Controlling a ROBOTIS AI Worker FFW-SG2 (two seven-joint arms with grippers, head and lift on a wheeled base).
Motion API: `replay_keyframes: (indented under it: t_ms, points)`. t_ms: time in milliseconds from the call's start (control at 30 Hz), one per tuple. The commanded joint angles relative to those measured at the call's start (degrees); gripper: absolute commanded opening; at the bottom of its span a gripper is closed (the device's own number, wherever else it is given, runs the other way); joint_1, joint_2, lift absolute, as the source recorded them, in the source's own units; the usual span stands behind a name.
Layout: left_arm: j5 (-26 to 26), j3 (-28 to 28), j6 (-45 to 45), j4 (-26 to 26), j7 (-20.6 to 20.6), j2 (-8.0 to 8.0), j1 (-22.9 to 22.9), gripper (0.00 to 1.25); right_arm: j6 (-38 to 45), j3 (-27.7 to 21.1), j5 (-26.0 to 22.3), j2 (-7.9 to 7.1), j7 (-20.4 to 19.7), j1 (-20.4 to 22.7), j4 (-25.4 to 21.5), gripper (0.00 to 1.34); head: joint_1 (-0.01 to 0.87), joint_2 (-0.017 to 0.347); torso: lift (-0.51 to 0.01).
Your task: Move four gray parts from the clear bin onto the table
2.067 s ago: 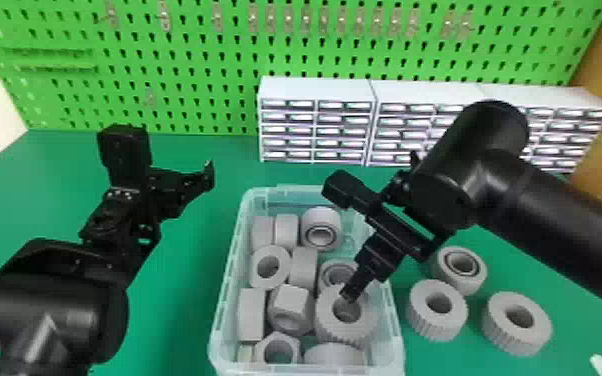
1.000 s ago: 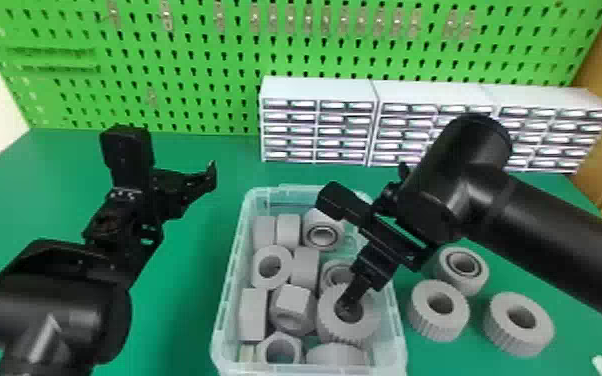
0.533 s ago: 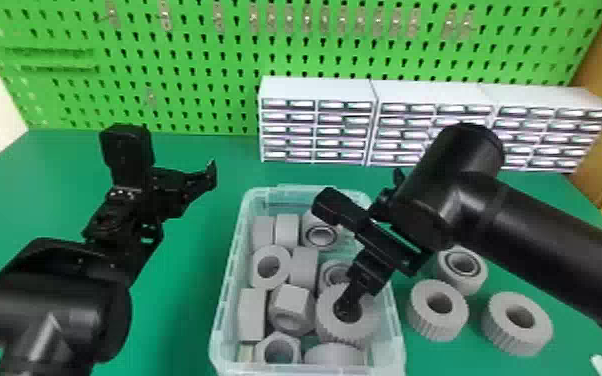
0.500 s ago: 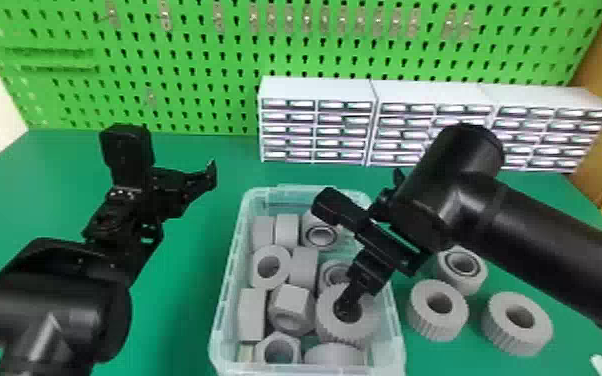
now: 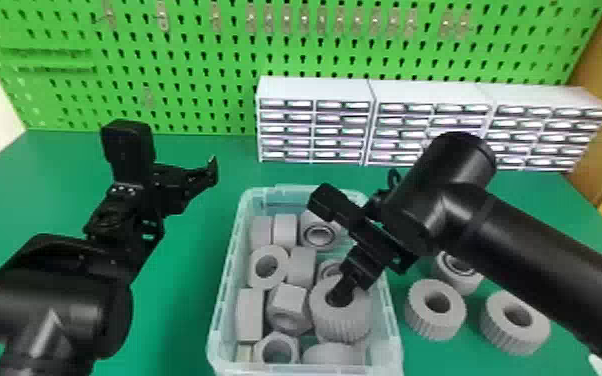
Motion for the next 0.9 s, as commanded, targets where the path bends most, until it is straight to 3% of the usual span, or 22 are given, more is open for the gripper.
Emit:
replay_keyframes:
  t_ms: [0,133,300,500,867]
  points:
    - [0.0,-0.03,0.0,0.0,0.0,0.0,-0.01,1.11,-0.23,-1.46,1.17,0.65,0.0,0.66,0.6,0.81,0.686,0.026,-0.05]
    - [0.0,-0.03,0.0,0.0,0.0,0.0,0.08,1.11,-0.23,-1.55,0.99,0.82,0.0,0.84,0.69,0.77,0.686,0.026,-0.05]
    - [0.0,-0.03,0.0,0.0,0.0,0.0,0.08,1.11,0.12,-1.37,0.47,0.82,0.0,0.84,0.69,0.6,0.686,0.026,-0.05]
    - [0.09,-0.03,0.0,0.0,0.0,0.0,0.25,1.11,1.35,-0.94,0.91,1.0,0.0,0.66,0.6,0.17,0.686,0.026,-0.05]
    - [0.26,-0.03,0.0,0.0,0.0,0.0,0.34,1.11,1.62,-1.2,1.43,0.82,0.0,0.66,0.16,0.16,0.686,0.026,-0.05]
